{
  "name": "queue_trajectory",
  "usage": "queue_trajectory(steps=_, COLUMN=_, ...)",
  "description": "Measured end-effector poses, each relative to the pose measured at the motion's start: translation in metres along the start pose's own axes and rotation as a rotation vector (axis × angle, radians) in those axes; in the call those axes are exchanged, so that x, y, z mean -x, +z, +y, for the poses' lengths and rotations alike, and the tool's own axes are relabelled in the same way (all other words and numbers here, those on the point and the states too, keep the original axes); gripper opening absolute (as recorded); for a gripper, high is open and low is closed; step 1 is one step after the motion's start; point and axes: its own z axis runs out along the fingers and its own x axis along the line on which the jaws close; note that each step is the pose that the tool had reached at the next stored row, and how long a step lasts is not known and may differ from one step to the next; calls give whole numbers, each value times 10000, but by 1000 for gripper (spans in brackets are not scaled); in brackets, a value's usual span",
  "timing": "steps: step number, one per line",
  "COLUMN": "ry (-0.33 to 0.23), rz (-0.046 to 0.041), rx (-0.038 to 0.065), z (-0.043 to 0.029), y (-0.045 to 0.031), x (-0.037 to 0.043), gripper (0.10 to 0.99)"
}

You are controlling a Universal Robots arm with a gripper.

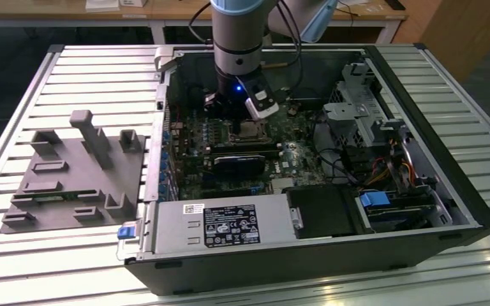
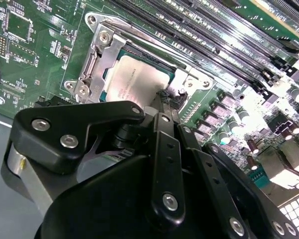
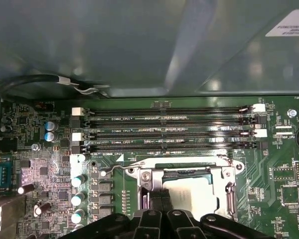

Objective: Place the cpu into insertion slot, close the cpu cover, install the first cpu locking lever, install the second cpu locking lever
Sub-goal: 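Close the cpu cover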

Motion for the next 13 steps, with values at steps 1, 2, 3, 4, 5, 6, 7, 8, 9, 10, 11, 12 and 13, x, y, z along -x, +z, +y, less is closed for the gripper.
queue_trajectory(steps=1, ry=0, rz=0, rx=0, z=0, y=0, x=0, gripper=102)
queue_trajectory(steps=2, ry=0, rz=1, rx=0, z=0, y=-1, x=-3, gripper=102)
queue_trajectory(steps=3, ry=0, rz=1, rx=-1, z=0, y=-1, x=-10, gripper=102)
queue_trajectory(steps=4, ry=0, rz=2, rx=-2, z=0, y=-2, x=-19, gripper=102)
queue_trajectory(steps=5, ry=1, rz=1, rx=-1, z=0, y=-2, x=-29, gripper=102)
queue_trajectory(steps=6, ry=1, rz=0, rx=-1, z=1, y=-1, x=-38, gripper=102)
queue_trajectory(steps=7, ry=2, rz=1, rx=-2, z=1, y=-1, x=-42, gripper=102)
queue_trajectory(steps=8, ry=1, rz=1, rx=-1, z=1, y=2, x=-43, gripper=102)
queue_trajectory(steps=9, ry=0, rz=1, rx=-1, z=2, y=5, x=-43, gripper=102)
queue_trajectory(steps=10, ry=1, rz=0, rx=0, z=3, y=9, x=-44, gripper=102)
queue_trajectory(steps=11, ry=1, rz=0, rx=-1, z=4, y=13, x=-44, gripper=102)
queue_trajectory(steps=12, ry=1, rz=2, rx=-3, z=4, y=17, x=-44, gripper=102)
queue_trajectory(steps=13, ry=1, rz=4, rx=-6, z=4, y=21, x=-45, gripper=102)
